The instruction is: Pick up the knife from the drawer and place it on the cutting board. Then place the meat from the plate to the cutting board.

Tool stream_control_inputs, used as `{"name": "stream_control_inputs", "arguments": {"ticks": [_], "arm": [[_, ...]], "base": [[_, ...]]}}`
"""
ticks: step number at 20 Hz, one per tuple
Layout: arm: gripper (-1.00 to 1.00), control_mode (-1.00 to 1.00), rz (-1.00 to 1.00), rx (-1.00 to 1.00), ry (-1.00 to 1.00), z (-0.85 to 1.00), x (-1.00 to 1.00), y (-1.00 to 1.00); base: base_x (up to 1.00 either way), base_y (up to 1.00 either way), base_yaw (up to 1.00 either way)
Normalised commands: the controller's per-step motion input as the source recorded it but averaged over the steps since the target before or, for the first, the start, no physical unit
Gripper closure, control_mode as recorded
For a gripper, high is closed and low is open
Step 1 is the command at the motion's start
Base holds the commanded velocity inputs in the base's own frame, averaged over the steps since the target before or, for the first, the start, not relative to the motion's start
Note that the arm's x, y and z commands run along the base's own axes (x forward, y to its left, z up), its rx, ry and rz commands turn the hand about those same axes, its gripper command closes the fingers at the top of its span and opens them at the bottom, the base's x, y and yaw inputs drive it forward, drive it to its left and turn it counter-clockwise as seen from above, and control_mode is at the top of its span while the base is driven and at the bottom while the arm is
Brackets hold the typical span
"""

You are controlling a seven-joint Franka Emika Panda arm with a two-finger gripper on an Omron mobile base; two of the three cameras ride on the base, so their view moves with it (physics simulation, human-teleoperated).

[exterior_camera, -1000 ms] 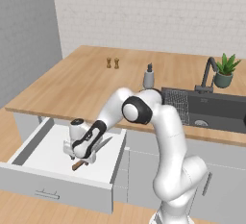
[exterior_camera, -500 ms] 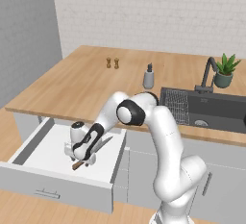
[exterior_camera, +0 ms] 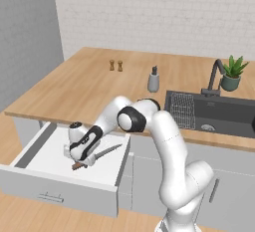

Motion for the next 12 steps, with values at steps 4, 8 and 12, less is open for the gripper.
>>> {"name": "stream_control_inputs", "arguments": {"ticks": [4,8,12], "arm": [[1.0,-1.0,0.0,0.0,0.02,-0.61,-0.41,0.39],[1.0,-1.0,0.0,0.0,0.0,-0.46,-0.45,0.36],[1.0,-1.0,0.0,0.0,-0.1,0.13,-0.77,0.52]], "base": [[0.0,0.0,0.0],[0.0,0.0,0.0],[0.0,0.0,0.0]]}}
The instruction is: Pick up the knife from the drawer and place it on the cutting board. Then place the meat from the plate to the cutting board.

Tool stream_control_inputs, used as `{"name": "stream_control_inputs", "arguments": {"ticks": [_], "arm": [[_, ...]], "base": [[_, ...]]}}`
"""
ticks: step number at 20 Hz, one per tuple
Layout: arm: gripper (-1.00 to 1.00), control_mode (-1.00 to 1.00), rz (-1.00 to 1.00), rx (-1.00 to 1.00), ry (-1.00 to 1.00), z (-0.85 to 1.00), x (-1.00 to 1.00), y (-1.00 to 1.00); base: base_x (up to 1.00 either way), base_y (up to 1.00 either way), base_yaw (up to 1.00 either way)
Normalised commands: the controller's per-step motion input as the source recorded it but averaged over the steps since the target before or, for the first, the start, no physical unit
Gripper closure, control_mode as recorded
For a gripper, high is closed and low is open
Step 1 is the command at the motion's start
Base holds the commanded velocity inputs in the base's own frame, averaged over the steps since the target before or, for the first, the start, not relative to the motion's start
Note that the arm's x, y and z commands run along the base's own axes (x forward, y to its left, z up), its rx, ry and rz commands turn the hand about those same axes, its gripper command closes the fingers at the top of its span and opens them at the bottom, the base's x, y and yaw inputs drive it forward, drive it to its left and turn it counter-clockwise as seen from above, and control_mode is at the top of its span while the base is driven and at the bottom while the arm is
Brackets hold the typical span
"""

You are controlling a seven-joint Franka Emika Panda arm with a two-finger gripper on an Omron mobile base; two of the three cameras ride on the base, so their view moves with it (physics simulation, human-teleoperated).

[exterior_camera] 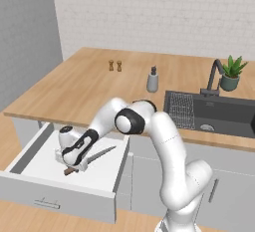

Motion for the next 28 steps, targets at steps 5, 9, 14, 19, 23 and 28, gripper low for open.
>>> {"name": "stream_control_inputs", "arguments": {"ticks": [5,9,14,19,23,28], "arm": [[1.0,-1.0,0.06,0.0,-0.06,0.8,-0.78,0.56],[1.0,-1.0,0.11,0.0,-0.01,1.0,-0.64,0.31],[1.0,-1.0,0.1,0.0,-0.05,1.0,-0.61,0.19],[1.0,-1.0,0.03,-0.05,-0.09,1.0,-0.29,-0.5],[1.0,-1.0,0.0,-0.02,0.01,0.89,0.0,-0.96],[1.0,-1.0,0.0,0.0,0.09,0.58,-0.04,-1.0]], "base": [[0.0,0.0,0.0],[0.0,0.0,0.0],[0.0,0.0,0.0],[0.0,0.0,0.0],[0.0,0.0,0.0],[0.0,0.0,0.0]]}}
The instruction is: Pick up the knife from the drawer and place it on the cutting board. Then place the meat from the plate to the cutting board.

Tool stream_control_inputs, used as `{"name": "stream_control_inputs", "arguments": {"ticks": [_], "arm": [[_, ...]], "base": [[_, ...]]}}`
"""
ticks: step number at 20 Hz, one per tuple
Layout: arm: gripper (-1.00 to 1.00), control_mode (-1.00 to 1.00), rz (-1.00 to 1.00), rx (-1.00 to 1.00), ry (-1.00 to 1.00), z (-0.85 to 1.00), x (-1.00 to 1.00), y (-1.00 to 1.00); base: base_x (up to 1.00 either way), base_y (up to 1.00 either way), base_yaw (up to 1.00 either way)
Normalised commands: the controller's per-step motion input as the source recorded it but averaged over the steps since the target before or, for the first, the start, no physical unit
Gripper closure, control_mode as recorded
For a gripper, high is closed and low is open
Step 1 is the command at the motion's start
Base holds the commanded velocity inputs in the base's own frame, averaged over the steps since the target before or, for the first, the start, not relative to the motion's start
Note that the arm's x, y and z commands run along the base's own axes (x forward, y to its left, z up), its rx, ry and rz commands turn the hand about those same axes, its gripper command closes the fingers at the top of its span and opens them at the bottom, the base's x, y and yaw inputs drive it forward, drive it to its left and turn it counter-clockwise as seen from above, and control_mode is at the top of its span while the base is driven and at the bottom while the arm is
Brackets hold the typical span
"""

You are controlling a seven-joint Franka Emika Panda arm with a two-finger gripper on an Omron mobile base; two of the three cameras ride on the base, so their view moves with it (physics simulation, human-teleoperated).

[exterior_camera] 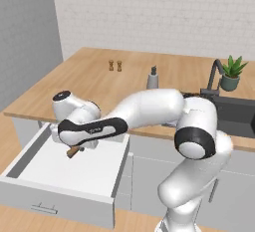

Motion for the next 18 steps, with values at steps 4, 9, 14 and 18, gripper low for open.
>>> {"name": "stream_control_inputs", "arguments": {"ticks": [4,9,14,18], "arm": [[1.0,-1.0,0.0,0.01,0.03,0.5,-0.17,-1.0],[1.0,-1.0,0.0,0.08,0.0,0.39,-0.3,-1.0],[1.0,-1.0,-0.05,0.08,0.0,0.15,-0.21,-0.94],[1.0,-1.0,0.0,0.07,0.0,0.02,-0.07,-0.68]], "base": [[0.0,0.0,0.0],[0.0,0.0,0.0],[0.0,0.0,0.0],[0.0,0.0,0.0]]}}
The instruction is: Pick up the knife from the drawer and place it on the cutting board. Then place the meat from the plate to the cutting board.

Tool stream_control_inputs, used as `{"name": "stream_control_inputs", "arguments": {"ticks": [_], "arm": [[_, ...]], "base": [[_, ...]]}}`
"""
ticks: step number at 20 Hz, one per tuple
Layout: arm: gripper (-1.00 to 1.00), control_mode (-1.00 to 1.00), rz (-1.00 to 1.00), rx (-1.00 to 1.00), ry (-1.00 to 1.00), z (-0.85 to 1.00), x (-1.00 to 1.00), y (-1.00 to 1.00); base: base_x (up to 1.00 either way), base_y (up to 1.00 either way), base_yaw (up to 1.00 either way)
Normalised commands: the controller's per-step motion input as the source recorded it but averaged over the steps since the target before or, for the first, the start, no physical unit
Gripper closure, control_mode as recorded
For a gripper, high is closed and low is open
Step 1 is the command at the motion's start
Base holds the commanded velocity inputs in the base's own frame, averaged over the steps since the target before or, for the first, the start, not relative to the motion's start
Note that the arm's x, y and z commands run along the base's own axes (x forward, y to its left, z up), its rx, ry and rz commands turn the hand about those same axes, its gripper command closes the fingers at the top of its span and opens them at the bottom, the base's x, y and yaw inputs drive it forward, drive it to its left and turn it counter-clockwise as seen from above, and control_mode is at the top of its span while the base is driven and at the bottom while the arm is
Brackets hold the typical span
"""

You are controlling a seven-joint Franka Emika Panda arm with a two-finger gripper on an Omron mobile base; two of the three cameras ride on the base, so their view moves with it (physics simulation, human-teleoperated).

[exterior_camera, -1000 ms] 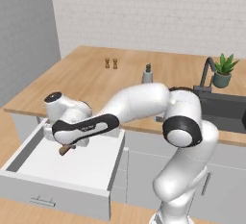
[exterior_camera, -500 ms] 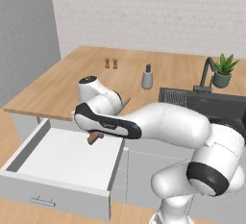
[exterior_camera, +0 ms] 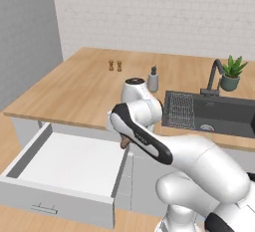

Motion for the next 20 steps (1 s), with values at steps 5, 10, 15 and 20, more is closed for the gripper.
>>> {"name": "stream_control_inputs", "arguments": {"ticks": [5,10,15,20], "arm": [[1.0,-1.0,0.0,0.12,0.0,0.0,-0.08,-0.85],[1.0,1.0,0.0,0.03,0.0,0.0,-0.01,-0.19],[1.0,1.0,0.0,0.0,0.0,0.0,0.0,0.0],[1.0,1.0,0.0,0.0,0.0,0.0,0.0,0.0]], "base": [[0.0,0.0,0.0],[-0.04,-0.67,-0.01],[-0.6,-0.68,-0.22],[-0.92,-1.0,-0.19]]}}
